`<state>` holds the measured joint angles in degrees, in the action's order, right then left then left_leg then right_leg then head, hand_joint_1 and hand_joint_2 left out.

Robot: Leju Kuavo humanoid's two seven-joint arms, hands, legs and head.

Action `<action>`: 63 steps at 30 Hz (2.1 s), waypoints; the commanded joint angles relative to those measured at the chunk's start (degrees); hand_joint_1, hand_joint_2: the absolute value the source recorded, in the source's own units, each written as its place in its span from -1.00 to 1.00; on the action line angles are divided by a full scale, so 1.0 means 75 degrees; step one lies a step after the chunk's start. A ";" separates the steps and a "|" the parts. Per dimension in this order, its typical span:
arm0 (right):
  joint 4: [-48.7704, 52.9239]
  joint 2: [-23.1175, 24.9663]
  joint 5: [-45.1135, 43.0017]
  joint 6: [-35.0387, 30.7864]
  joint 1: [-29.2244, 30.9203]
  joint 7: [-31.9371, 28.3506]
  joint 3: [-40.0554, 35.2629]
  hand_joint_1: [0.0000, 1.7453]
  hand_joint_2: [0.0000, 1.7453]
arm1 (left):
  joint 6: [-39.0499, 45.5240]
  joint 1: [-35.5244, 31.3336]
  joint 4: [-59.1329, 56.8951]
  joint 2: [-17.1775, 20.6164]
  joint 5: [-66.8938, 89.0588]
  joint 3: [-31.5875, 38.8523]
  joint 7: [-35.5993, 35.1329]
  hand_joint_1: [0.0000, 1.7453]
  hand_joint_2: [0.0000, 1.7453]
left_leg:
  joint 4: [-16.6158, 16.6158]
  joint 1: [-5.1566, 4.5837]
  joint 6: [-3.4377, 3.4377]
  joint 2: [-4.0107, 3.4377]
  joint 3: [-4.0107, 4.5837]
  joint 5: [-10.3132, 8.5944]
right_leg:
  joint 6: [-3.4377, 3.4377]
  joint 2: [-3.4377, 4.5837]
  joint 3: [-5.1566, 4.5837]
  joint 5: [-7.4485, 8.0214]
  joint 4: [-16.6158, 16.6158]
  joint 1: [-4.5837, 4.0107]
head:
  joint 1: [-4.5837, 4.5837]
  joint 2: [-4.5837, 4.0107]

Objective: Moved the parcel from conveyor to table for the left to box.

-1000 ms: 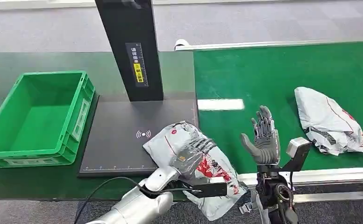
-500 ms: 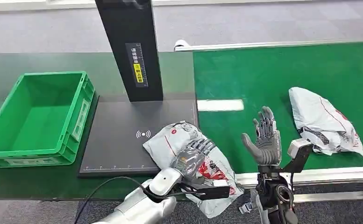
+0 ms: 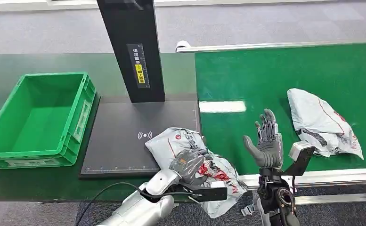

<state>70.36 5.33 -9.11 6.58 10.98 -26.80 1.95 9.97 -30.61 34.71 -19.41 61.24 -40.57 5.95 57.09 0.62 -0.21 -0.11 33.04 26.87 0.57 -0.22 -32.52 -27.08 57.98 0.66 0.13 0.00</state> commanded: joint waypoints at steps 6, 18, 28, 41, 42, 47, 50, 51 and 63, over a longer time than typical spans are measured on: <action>-0.0028 -0.0010 -0.0140 0.0033 0.0021 0.0047 0.0073 -1.00 1.00 | 0.0825 0.0262 0.0618 0.0393 -0.1097 0.0783 0.0925 1.00 1.00 | -0.0005 0.0000 0.0000 -0.0011 0.0005 0.0000 | -0.0004 0.0013 -0.0010 0.0004 -0.0005 -0.0001 | -0.0003 0.0000; 0.0047 -0.0226 -0.0555 -0.0116 -0.0020 -0.0033 -0.0110 -1.00 1.00 | 0.4004 0.1016 0.4103 0.1322 -0.2351 0.1619 0.3066 1.00 1.00 | -0.0012 -0.0003 0.0000 -0.0021 0.0014 0.0000 | -0.0006 0.0026 -0.0022 0.0006 -0.0008 0.0002 | 0.0000 -0.0003; -0.0292 -0.0322 -0.0638 -0.0152 -0.0017 -0.0188 -0.0308 -1.00 1.00 | 0.4004 0.1146 0.6207 0.0880 0.0610 0.5034 0.4525 1.00 1.00 | -0.0009 0.0003 0.0001 -0.0034 0.0031 0.0003 | -0.0007 0.0038 -0.0041 0.0009 -0.0007 -0.0005 | -0.0003 0.0000; 0.0004 -0.0384 -0.0644 -0.0173 -0.0268 -0.0246 -0.0211 -1.00 1.00 | 0.4004 -0.0066 0.4954 0.1739 0.0764 0.4943 0.3294 1.00 1.00 | -0.0008 0.0003 -0.0008 -0.0002 0.0031 -0.0009 | -0.0004 0.0005 -0.0034 0.0001 -0.0002 -0.0006 | -0.0003 0.0000; 0.0004 -0.0384 -0.0644 -0.0173 -0.0268 -0.0246 -0.0211 -1.00 1.00 | 0.4004 -0.0066 0.4954 0.1739 0.0764 0.4943 0.3294 1.00 1.00 | -0.0013 0.0002 -0.0007 -0.0002 0.0026 -0.0010 | -0.0005 0.0006 -0.0029 0.0002 -0.0007 -0.0006 | 0.0000 0.0000; 0.0004 -0.0384 -0.0644 -0.0173 -0.0268 -0.0246 -0.0211 -1.00 1.00 | 0.4004 -0.0066 0.4954 0.1739 0.0764 0.4943 0.3294 1.00 1.00 | -0.0003 0.0005 -0.0012 0.0002 0.0040 -0.0010 | -0.0005 0.0002 -0.0043 0.0001 0.0003 -0.0007 | -0.0003 -0.0003; 0.0040 -0.0401 -0.0644 -0.0186 -0.0281 -0.0245 -0.0177 -1.00 1.00 | 0.4004 -0.0348 0.4712 0.1965 0.1541 0.4950 0.2447 1.00 1.00 | -0.0010 0.0004 -0.0010 0.0002 0.0036 -0.0014 | -0.0007 0.0002 -0.0039 0.0005 -0.0004 -0.0007 | 0.0000 -0.0003; 0.0050 -0.0403 -0.0648 -0.0188 -0.0301 -0.0237 -0.0138 -1.00 1.00 | 0.4004 -0.0708 0.4255 0.2230 0.1584 0.4923 0.2044 1.00 1.00 | -0.0011 0.0005 -0.0009 0.0004 0.0036 -0.0015 | -0.0007 0.0001 -0.0038 0.0006 -0.0007 -0.0008 | 0.0000 -0.0003; -0.0219 -0.0741 -0.0828 0.0064 0.0153 0.0013 -0.0331 -1.00 1.00 | -0.1754 -0.4037 -0.2994 0.4604 0.2657 0.5311 -0.4629 1.00 1.00 | -0.0018 0.0012 -0.0024 -0.0053 0.0021 -0.0035 | -0.0032 0.0049 -0.0048 0.0031 0.0003 -0.0016 | 0.0000 -0.0003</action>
<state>72.76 1.77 -14.58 5.62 7.70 -27.82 1.70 28.09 -53.29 42.93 5.51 82.12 -4.13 -7.80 57.07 0.77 -0.42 -0.32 33.34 26.63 0.36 -0.03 -32.91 -26.93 58.10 0.50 0.13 -0.02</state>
